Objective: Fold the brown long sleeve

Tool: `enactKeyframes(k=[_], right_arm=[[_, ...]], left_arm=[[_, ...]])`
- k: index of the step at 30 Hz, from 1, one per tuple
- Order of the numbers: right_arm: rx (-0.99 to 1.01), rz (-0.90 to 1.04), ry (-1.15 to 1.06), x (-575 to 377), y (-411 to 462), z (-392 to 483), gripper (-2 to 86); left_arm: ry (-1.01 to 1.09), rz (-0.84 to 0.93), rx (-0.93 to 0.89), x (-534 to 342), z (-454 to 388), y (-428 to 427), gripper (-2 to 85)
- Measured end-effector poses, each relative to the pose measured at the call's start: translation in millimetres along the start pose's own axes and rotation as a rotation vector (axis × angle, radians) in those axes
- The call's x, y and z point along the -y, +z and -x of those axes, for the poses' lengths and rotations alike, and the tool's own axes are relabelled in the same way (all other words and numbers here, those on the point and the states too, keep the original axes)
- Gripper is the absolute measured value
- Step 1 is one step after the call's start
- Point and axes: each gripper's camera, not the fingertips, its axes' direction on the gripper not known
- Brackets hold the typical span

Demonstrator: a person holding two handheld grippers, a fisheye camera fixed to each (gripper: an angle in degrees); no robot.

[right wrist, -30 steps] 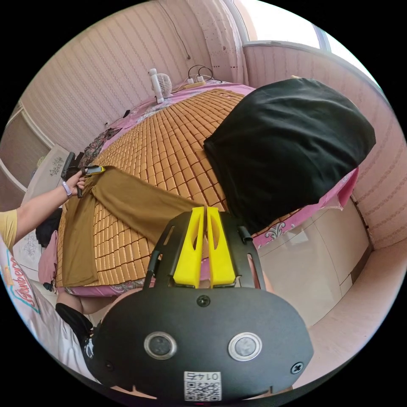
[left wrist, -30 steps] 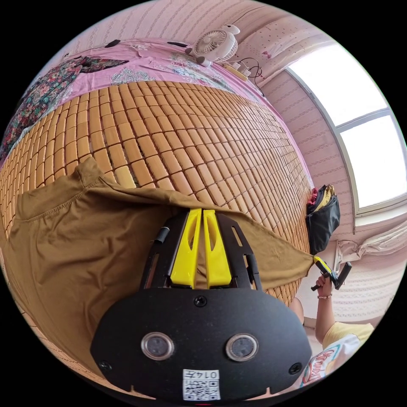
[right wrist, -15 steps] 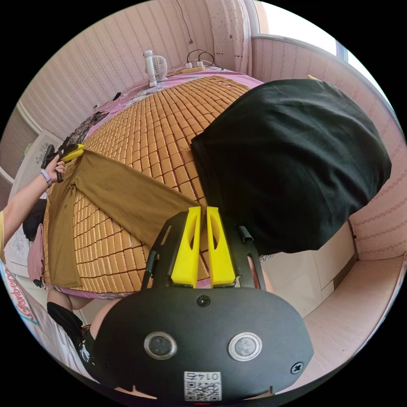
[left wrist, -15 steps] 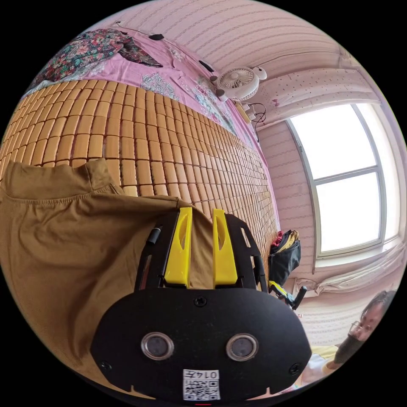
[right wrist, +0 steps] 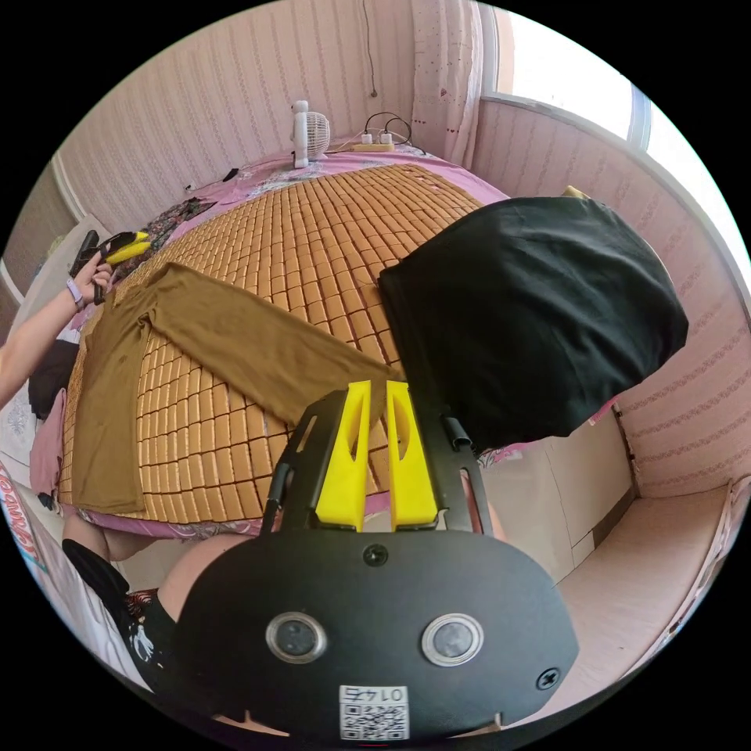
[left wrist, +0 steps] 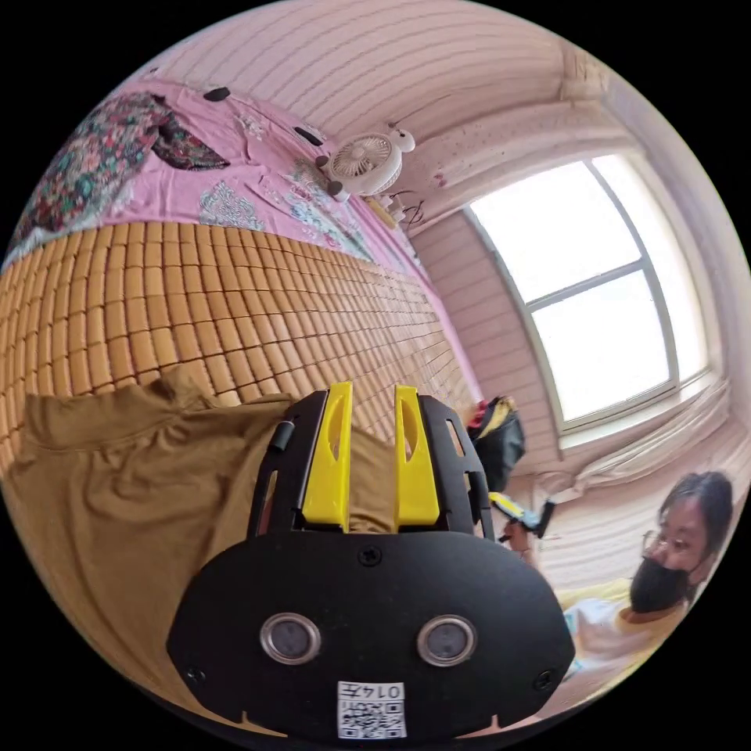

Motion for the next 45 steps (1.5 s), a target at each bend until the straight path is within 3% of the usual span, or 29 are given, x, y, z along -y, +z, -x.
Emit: enactKeyframes(k=[2, 5, 10, 18, 21, 27, 29, 37, 41, 45], right_arm=[[-0.041, 0.034, -0.071, 2.0, 14.8, 21.0, 1.2], [-0.191, 0.142, -0.137, 3.4, 46.2, 42.4, 0.7], [-0.257, 0.151, -0.167, 4.4, 66.9, 45.7, 0.2], [-0.123, 0.101, -0.011, 3.7, 95.7, 19.8, 0.9], [-0.093, 0.087, 0.007, -0.6, 102.2, 13.5, 2.1], [-0.104, 0.054, 0.028, -19.2, 95.2, 15.2, 4.6], [-0.084, 0.034, 0.007, -24.2, 92.6, 29.0, 5.2], [0.189, 0.019, -0.317, 31.8, 130.8, 176.9, 7.5], [0.39, 0.05, -0.59, 89.2, 166.7, 320.5, 7.7], [0.545, 0.055, -0.794, 146.9, 196.2, 481.6, 8.2]], left_arm=[[0.143, 0.088, 0.314, -13.5, -27.7, 15.6, 5.3], [0.159, 0.146, 0.376, -21.3, -41.0, 40.4, 4.2], [0.127, 0.213, 0.455, -19.8, -52.2, 66.6, 2.9], [0.048, 0.217, 0.437, -27.3, -77.5, 52.6, 4.2], [0.031, 0.226, 0.338, -39.0, -89.5, 27.1, 5.5], [0.088, 0.059, 0.263, -113.4, -134.4, -110.8, 6.1], [0.107, 0.027, 0.269, -176.6, -150.4, -168.4, 6.1], [-0.129, 0.027, 0.344, -424.1, -145.2, -280.7, 6.8], [-0.253, -0.005, 0.339, -514.0, -153.7, -304.6, 7.1], [-0.278, -0.005, 0.352, -549.4, -162.3, -305.8, 7.2]])
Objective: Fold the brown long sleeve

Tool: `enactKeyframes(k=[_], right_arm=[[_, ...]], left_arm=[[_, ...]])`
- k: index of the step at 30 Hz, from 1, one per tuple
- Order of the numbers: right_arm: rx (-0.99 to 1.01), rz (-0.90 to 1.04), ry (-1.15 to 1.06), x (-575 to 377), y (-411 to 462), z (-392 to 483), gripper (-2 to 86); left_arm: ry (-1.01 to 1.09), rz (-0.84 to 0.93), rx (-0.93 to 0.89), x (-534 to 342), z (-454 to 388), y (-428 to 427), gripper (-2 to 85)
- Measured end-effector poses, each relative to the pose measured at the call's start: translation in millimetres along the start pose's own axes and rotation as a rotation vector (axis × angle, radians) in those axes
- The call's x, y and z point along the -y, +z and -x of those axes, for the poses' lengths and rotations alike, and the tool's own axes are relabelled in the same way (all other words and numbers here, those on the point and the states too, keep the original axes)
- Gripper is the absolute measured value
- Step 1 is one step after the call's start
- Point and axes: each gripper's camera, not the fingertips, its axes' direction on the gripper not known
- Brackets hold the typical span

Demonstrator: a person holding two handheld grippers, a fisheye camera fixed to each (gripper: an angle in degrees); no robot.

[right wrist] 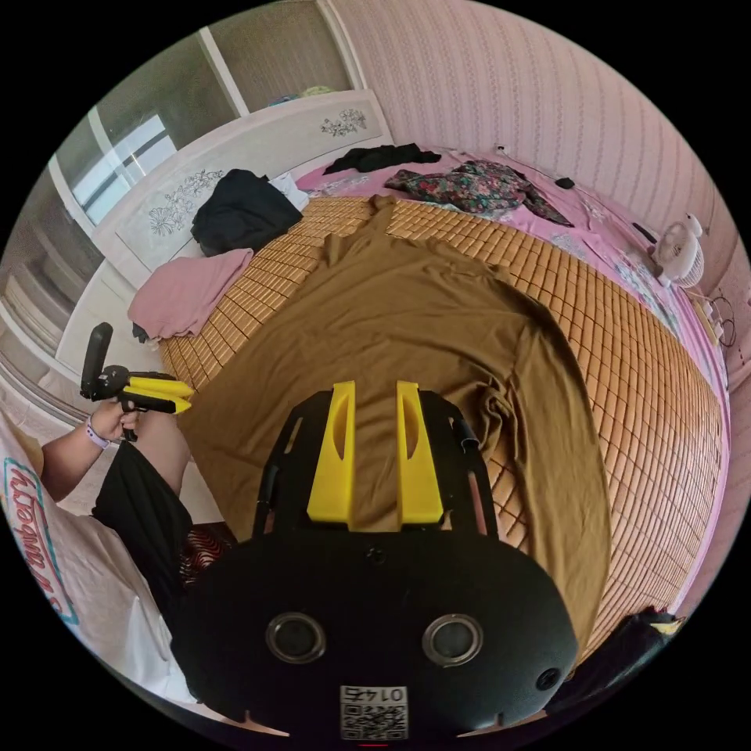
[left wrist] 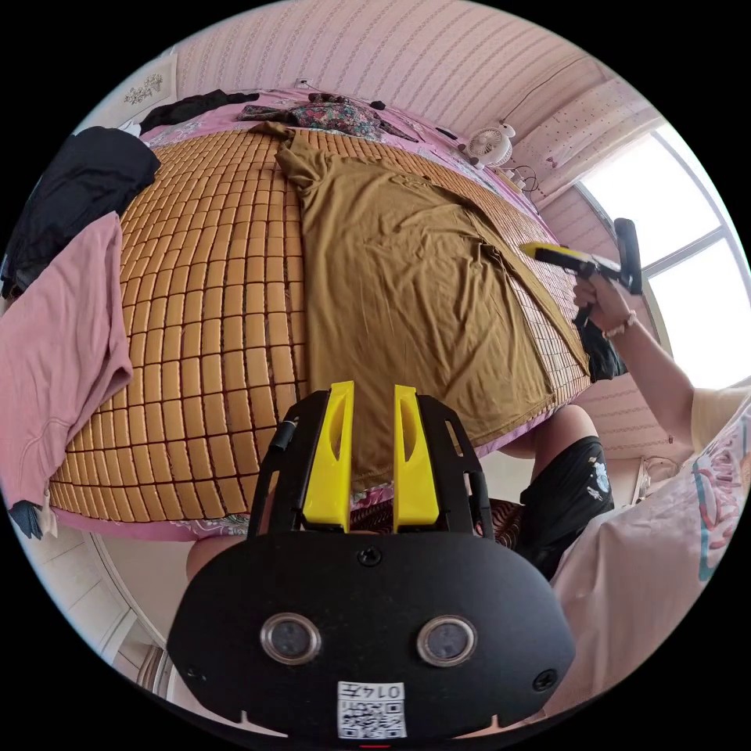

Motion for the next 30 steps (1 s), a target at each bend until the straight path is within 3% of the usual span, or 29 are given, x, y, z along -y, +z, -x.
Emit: enactKeyframes(k=[5, 9, 14, 18, 20, 23, 25, 28, 30], right_arm=[[0.157, -0.023, 0.063, 150.4, 105.4, 5.0, 9.3], [0.0, 0.025, 0.095, 238.8, 203.0, -1.8, 10.0], [-0.197, 0.004, 0.167, 288.1, 275.4, -23.1, 10.1], [-0.215, 0.134, 0.29, 299.7, 325.3, -57.8, 9.1], [-0.215, 0.102, 0.269, 296.8, 327.2, -62.4, 7.4], [-0.082, 0.119, 0.236, 291.2, 328.8, -70.2, 4.6], [0.031, 0.033, 0.197, 285.3, 310.4, -65.4, 2.9], [0.357, -0.129, -0.046, 272.2, 260.8, -29.3, 3.5], [0.729, -0.185, -0.349, 254.7, 213.2, 12.5, 5.7]], left_arm=[[0.016, 0.029, 0.047, -22.2, 2.4, 0.0, 6.8], [0.025, -0.026, 0.1, -36.5, -1.5, -16.3, 4.9], [0.015, -0.055, 0.077, -52.4, -2.1, -41.8, 2.7], [0.007, -0.055, 0.055, -58.8, -2.5, -58.8, 2.4], [0.006, -0.053, 0.049, -62.6, -4.2, -69.8, 2.2], [0.006, -0.058, 0.05, -68.3, -7.6, -83.2, 2.0], [-0.002, -0.059, 0.041, -71.6, -9.2, -91.2, 2.1], [0.005, -0.062, 0.028, -77.0, -12.4, -104.5, 2.1], [-0.006, -0.071, 0.015, -80.7, -12.4, -112.5, 2.2]])
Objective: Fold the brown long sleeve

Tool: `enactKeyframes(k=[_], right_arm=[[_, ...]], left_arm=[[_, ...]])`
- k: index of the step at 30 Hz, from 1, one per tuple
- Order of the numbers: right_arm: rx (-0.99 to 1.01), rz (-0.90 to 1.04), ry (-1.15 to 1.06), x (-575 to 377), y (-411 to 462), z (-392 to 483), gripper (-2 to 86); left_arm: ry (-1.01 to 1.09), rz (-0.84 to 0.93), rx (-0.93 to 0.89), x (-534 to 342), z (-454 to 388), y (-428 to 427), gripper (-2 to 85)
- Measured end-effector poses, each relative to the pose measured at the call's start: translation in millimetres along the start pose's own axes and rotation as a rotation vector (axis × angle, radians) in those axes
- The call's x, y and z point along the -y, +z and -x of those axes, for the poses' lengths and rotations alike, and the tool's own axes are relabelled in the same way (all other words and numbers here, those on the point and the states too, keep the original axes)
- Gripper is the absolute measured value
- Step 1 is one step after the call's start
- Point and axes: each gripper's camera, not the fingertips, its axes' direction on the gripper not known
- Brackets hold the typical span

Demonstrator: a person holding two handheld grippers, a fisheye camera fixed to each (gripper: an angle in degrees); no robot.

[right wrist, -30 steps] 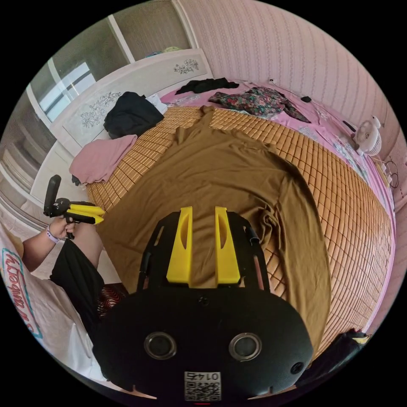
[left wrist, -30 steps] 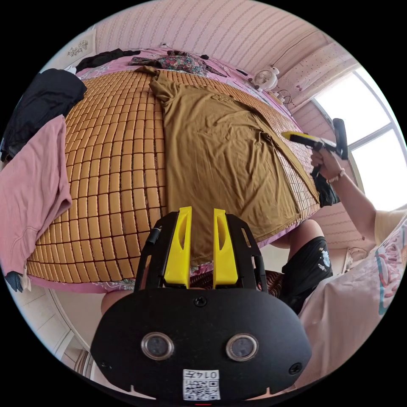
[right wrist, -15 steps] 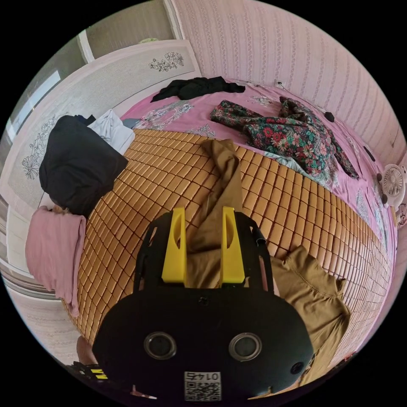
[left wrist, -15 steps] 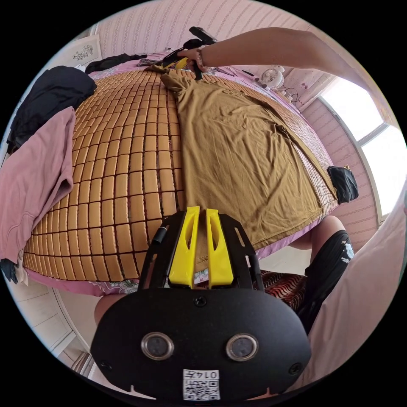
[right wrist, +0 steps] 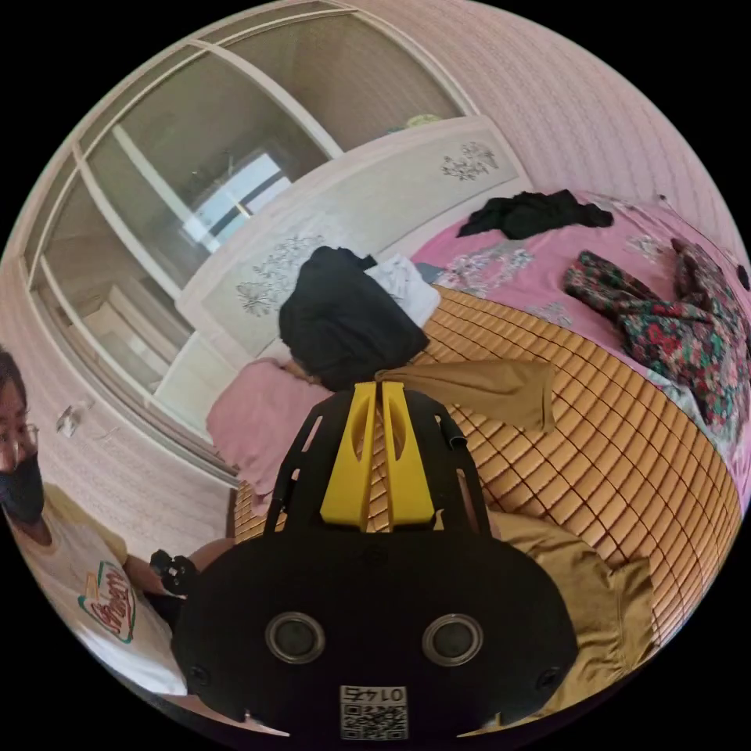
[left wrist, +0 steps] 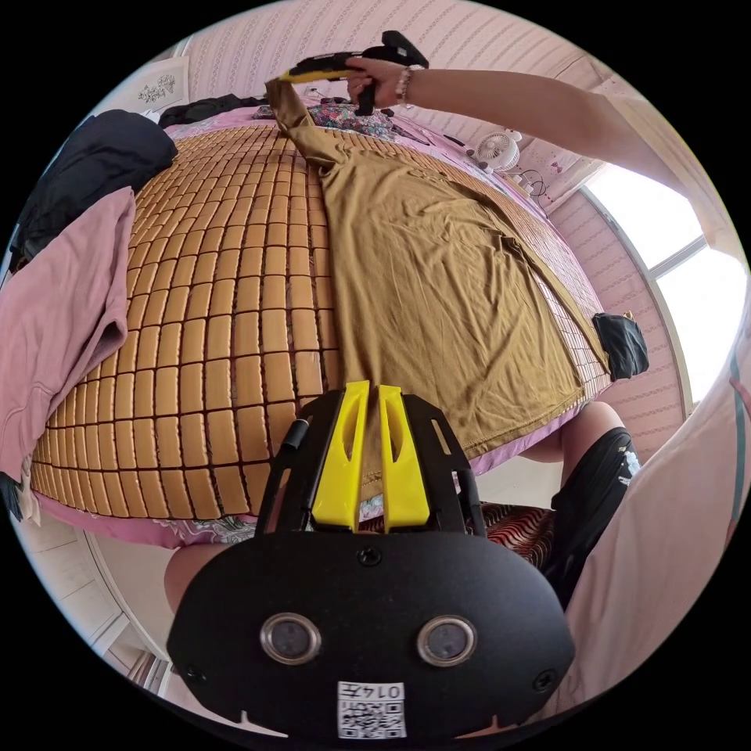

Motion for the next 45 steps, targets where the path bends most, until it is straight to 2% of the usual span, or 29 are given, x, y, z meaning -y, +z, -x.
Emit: enactKeyframes(k=[2, 4, 8, 12, 14, 17, 21, 24, 28, 29, 34, 37, 42, 45], right_arm=[[0.135, 0.069, -0.174, 0.5, -2.3, 49.2, 7.4], [0.093, 0.145, -0.25, -6.8, 0.1, 81.5, 9.0], [-0.034, 0.276, -0.116, -42.1, 14.4, 76.1, 10.4], [-0.13, 0.315, 0.102, -97.5, 23.4, 38.3, 10.7], [-0.204, 0.334, 0.164, -120.9, 28.5, 26.9, 10.9], [-0.356, 0.397, 0.203, -151.7, 42.4, 14.9, 10.6], [-0.564, 0.436, 0.292, -174.7, 60.3, -6.7, 10.3], [-0.637, 0.414, 0.361, -180.0, 73.1, -24.4, 9.3], [-0.683, 0.429, 0.417, -187.6, 98.3, -48.5, 6.6], [-0.663, 0.471, 0.438, -193.5, 110.3, -58.9, 5.7], [-0.742, 0.5, 0.368, -196.1, 125.3, -63.2, 3.0], [-0.74, 0.512, 0.328, -191.5, 124.6, -63.0, 2.4], [-0.652, 0.33, 0.387, -178.2, 104.8, -68.2, 1.9], [-0.57, 0.22, 0.427, -171.4, 103.1, -73.1, 3.0]], left_arm=[[-0.007, 0.008, -0.054, -1.2, -0.9, -15.5, 2.6], [-0.013, -0.024, -0.058, -5.3, -3.5, -36.3, 3.3], [-0.079, -0.112, -0.017, -27.6, 3.7, -92.5, 4.8], [-0.138, -0.144, 0.026, -50.8, 15.5, -136.7, 6.1], [-0.181, -0.144, 0.104, -62.1, 26.9, -160.9, 6.9], [-0.249, -0.126, 0.202, -67.6, 50.2, -178.6, 7.9], [-0.316, -0.169, 0.243, -62.1, 73.7, -192.7, 8.7], [-0.373, -0.181, 0.249, -52.7, 90.0, -191.6, 8.9], [-0.431, -0.072, 0.301, -43.1, 106.3, -170.6, 9.3], [-0.414, -0.076, 0.361, -43.4, 99.7, -174.7, 8.0], [-0.349, 0.0, 0.359, -43.8, 85.9, -194.4, 2.9], [-0.288, -0.11, 0.331, -57.6, 71.2, -232.9, -0.3], [-0.204, -0.389, 0.28, -77.4, 61.7, -330.7, -0.3], [-0.158, -0.507, 0.357, -69.2, 73.4, -395.3, -0.3]])
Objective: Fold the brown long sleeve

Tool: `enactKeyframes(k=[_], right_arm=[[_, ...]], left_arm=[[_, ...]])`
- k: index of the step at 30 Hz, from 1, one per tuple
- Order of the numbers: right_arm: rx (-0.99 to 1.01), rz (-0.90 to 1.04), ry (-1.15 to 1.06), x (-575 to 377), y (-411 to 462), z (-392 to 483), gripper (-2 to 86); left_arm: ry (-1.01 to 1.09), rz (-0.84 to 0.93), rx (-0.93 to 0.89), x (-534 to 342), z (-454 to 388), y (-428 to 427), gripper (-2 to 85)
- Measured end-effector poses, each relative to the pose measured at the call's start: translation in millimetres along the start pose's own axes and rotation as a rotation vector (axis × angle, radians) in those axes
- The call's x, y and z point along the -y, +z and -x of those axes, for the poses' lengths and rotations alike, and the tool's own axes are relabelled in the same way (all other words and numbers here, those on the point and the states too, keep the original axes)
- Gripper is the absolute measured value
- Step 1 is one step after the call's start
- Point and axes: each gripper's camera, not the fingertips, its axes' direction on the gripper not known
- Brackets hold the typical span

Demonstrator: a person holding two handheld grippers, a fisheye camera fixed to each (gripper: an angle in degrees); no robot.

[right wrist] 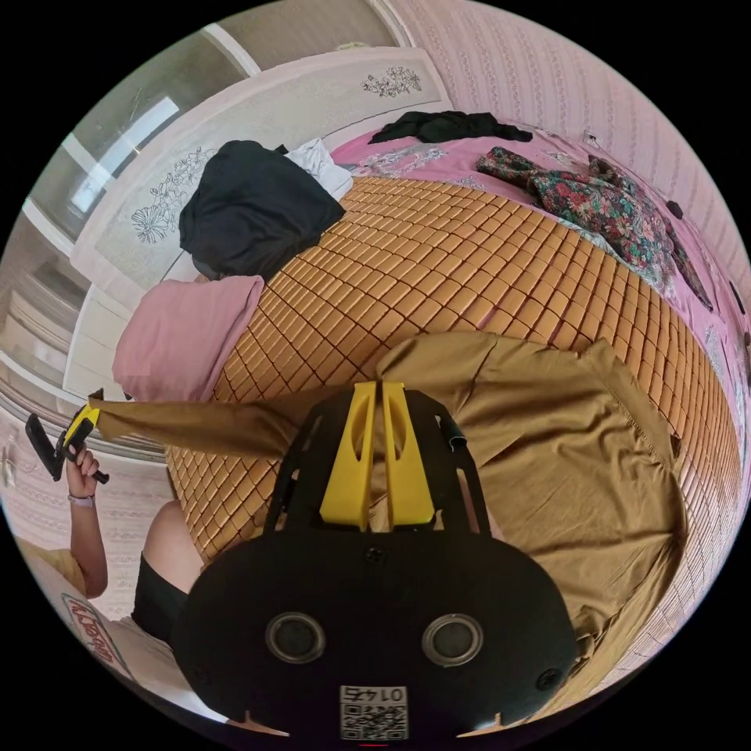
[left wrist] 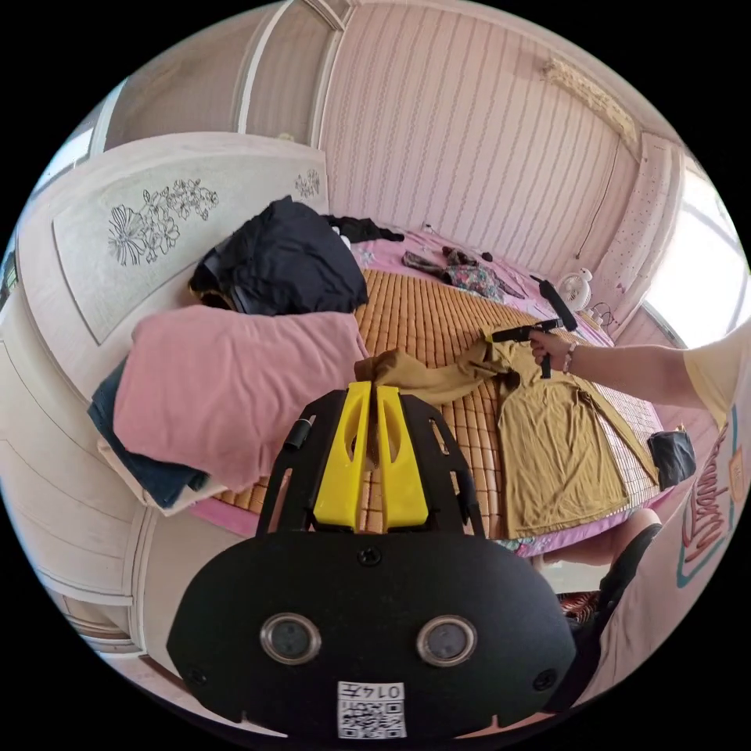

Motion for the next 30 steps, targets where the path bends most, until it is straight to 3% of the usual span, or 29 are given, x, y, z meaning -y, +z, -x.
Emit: enactKeyframes(k=[4, 7, 11, 17, 21, 26, 30], right_arm=[[0.134, -0.068, 0.05, 4.0, 7.1, -2.9, 4.4], [0.149, -0.032, 0.061, 2.0, 19.5, -4.5, 5.5], [0.091, 0.045, -0.053, -10.2, 28.7, 9.4, 6.8], [0.011, 0.118, -0.244, -24.3, 36.4, 43.1, 8.0], [-0.066, 0.115, -0.217, -22.2, 40.6, 39.9, 8.5], [-0.141, 0.097, -0.131, -9.9, 47.4, 25.1, 8.7], [-0.13, 0.083, -0.096, -2.9, 50.0, 17.0, 8.8]], left_arm=[[0.011, -0.146, 0.137, 30.4, 36.6, -43.8, 1.0], [-0.149, -0.111, 0.232, 4.4, 75.8, -35.9, 2.2], [-0.356, 0.023, 0.072, -47.2, 116.3, -9.2, 3.7], [-0.4, 0.037, 0.081, -28.4, 126.6, 2.6, 4.7], [-0.419, 0.081, 0.079, 10.6, 144.5, 30.8, 4.1], [-0.473, 0.306, 0.189, 29.2, 159.3, 91.4, 1.2], [-0.462, 0.198, 0.125, 36.5, 162.2, 60.8, 0.0]])
